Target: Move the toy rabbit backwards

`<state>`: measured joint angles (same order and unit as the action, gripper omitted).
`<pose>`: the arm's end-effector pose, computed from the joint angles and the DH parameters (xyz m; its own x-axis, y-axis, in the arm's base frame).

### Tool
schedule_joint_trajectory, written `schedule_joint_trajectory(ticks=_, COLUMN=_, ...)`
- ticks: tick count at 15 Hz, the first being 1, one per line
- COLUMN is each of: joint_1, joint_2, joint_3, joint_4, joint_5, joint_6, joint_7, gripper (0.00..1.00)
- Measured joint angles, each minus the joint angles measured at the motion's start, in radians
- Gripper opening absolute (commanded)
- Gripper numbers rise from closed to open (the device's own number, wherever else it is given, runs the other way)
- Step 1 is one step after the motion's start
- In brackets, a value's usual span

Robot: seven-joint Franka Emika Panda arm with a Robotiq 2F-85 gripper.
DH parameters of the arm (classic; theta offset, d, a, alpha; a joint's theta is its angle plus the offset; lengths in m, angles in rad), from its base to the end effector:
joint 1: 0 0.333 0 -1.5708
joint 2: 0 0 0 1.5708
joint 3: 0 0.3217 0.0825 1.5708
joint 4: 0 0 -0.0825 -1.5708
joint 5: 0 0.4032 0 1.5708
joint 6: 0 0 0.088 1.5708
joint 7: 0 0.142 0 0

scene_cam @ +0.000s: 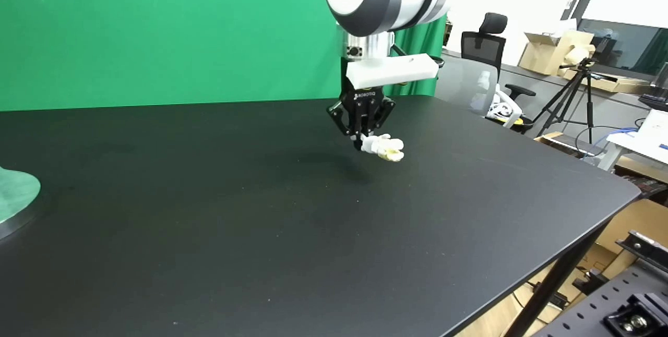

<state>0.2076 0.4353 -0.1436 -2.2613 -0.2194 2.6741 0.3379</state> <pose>0.5429 0.0323 0.1197 0.9979 -0.0629 0.0135 -0.0642 -0.9854 0.1576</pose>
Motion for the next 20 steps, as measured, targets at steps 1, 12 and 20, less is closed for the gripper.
schedule_joint_trajectory(ticks=1, joint_1=0.012, joint_2=-0.002, joint_3=-0.014, joint_4=-0.012, joint_5=-0.012, joint_6=0.010, joint_7=0.021, gripper=0.03)
schedule_joint_trajectory(ticks=12, joint_1=0.059, joint_2=-0.007, joint_3=-0.075, joint_4=-0.057, joint_5=-0.024, joint_6=0.043, joint_7=0.115, gripper=0.90)
schedule_joint_trajectory(ticks=20, joint_1=0.058, joint_2=-0.132, joint_3=-0.009, joint_4=-0.072, joint_5=-0.032, joint_6=-0.142, joint_7=0.064, gripper=1.00)
